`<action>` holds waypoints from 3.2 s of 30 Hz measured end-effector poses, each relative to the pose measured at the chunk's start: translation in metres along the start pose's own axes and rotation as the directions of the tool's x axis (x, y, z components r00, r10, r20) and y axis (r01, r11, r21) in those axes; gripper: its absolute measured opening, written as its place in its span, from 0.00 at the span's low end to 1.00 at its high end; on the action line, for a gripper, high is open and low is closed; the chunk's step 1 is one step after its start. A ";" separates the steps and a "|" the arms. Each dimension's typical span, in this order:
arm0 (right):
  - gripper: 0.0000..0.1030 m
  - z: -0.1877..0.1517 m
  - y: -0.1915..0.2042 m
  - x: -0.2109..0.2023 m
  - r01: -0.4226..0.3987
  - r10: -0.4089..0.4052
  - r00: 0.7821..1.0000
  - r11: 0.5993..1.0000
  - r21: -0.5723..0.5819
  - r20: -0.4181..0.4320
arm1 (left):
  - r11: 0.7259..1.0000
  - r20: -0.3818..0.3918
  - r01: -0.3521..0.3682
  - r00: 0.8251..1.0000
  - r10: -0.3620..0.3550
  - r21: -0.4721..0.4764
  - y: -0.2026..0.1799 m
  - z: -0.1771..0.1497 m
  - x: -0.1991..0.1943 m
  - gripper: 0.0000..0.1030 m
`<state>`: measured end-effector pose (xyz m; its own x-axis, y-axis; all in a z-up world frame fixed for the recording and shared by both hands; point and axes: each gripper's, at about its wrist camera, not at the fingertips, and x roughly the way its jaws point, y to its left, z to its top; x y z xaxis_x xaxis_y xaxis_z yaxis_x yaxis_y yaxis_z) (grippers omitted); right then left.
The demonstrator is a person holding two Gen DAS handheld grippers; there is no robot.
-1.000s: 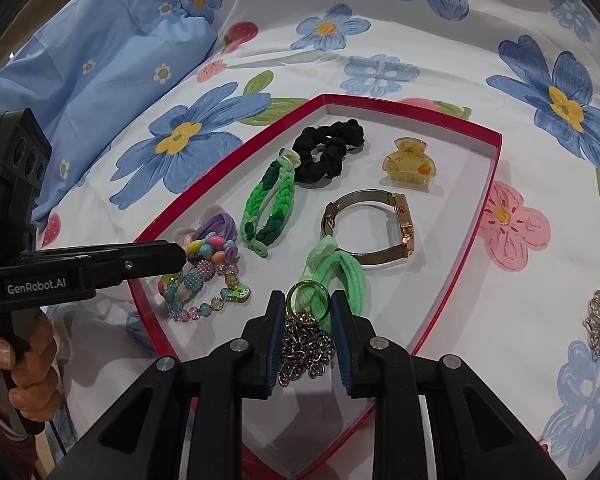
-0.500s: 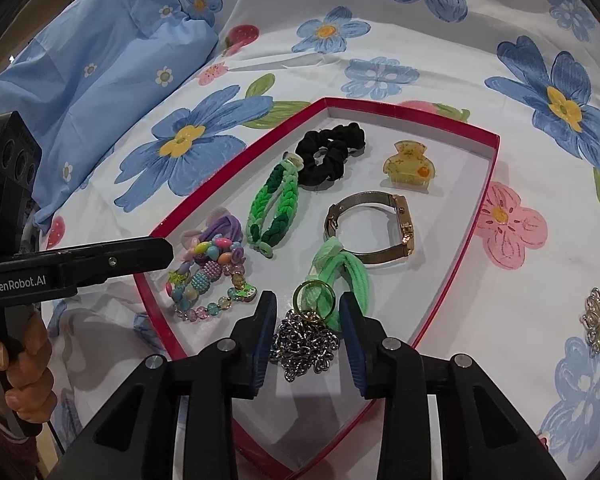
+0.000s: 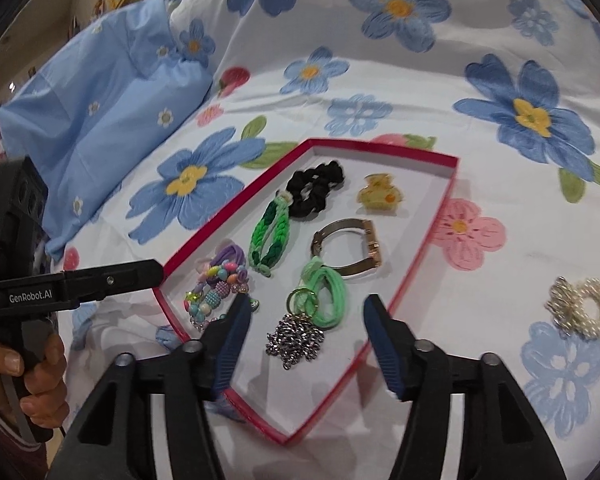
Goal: Organize jewelry
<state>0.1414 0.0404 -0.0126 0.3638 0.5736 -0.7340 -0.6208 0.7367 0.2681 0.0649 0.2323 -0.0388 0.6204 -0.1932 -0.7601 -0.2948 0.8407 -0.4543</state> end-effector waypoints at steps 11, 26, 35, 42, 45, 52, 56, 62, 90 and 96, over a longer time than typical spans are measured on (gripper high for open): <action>0.71 -0.013 -0.014 -0.034 -0.047 0.039 0.997 0.994 0.102 0.073 | 0.999 0.012 -0.015 1.000 0.016 -0.034 -0.002 -0.020 -0.018 0.84; 0.80 -0.051 -0.005 -0.088 -0.085 0.054 0.976 0.987 0.139 0.211 | 0.972 0.149 -0.218 0.968 0.202 0.094 -0.031 -0.066 -0.061 0.92; 0.87 -0.036 0.014 -0.131 -0.045 0.026 0.965 0.997 0.066 0.263 | 0.953 0.215 -0.247 0.954 0.208 0.176 -0.057 -0.066 -0.094 0.93; 1.00 -0.015 0.026 -0.162 -0.011 0.006 0.934 1.000 0.011 0.357 | 0.916 0.360 -0.348 0.895 0.262 0.199 -0.071 -0.066 -0.108 1.00; 1.00 -0.028 0.027 -0.150 0.017 -0.024 0.934 1.000 0.022 0.356 | 0.918 0.324 -0.346 0.906 0.274 0.192 -0.060 -0.068 -0.094 1.00; 1.00 -0.063 0.025 -0.115 0.067 -0.073 0.946 0.997 0.031 0.316 | 0.913 0.313 -0.371 0.899 0.307 0.169 -0.048 -0.089 -0.074 1.00; 1.00 -0.078 0.022 -0.101 0.097 -0.102 0.951 0.995 0.031 0.293 | 0.895 0.329 -0.407 0.883 0.335 0.182 -0.049 -0.099 -0.070 1.00; 1.00 -0.086 0.018 -0.100 0.118 -0.123 0.947 0.992 0.036 0.297 | 0.887 0.350 -0.418 0.875 0.335 0.196 -0.053 -0.107 -0.071 1.00; 1.00 -0.088 0.024 -0.102 0.116 -0.121 0.954 0.993 0.033 0.276 | 0.876 0.338 -0.434 0.873 0.351 0.211 -0.064 -0.111 -0.077 1.00; 1.00 -0.088 0.024 -0.102 0.116 -0.121 0.953 0.993 0.034 0.278 | 0.875 0.336 -0.434 0.874 0.351 0.213 -0.063 -0.111 -0.076 1.00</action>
<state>0.0283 -0.0320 0.0134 0.6147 0.5567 -0.5587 -0.5505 0.8101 0.2016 -0.0445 0.1379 -0.0040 0.6827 0.2962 -0.6680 -0.3721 0.9277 0.0311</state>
